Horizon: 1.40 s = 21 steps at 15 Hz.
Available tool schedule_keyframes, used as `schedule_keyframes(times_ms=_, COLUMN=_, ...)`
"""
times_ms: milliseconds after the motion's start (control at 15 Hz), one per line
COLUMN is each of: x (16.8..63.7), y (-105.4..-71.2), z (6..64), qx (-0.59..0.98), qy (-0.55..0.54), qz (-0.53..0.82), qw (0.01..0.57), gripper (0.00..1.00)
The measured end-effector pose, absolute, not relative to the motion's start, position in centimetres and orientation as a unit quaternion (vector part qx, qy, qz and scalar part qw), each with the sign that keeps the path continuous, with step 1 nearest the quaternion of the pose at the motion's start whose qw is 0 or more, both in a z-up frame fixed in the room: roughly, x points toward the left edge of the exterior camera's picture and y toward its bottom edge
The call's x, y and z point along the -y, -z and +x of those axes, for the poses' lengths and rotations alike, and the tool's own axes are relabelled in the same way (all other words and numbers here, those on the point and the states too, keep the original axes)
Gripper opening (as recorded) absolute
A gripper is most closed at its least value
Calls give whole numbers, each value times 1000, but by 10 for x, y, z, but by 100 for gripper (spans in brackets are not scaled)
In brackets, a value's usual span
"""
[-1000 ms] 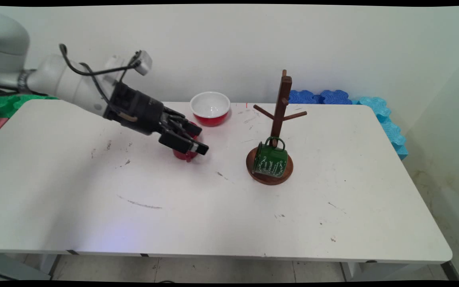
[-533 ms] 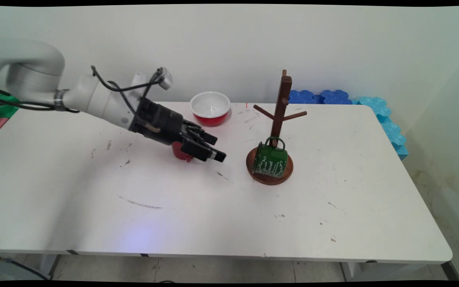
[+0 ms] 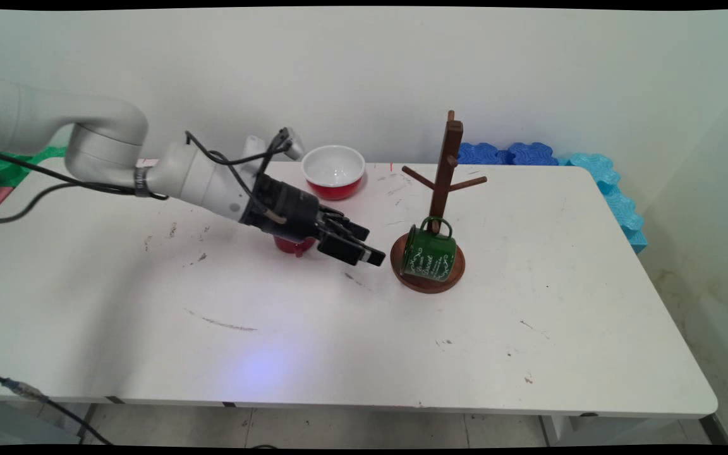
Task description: Pick up the green mug from the rack
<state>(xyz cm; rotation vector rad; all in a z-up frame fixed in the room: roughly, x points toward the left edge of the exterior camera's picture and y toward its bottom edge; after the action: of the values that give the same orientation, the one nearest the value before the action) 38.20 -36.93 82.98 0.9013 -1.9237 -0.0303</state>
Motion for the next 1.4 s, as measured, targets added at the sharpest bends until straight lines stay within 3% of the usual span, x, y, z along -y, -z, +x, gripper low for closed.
schedule_keyframes(times_ms=1400, x=398, y=-786, z=338, qx=789, qy=5, qz=359, qw=499, gripper=100)
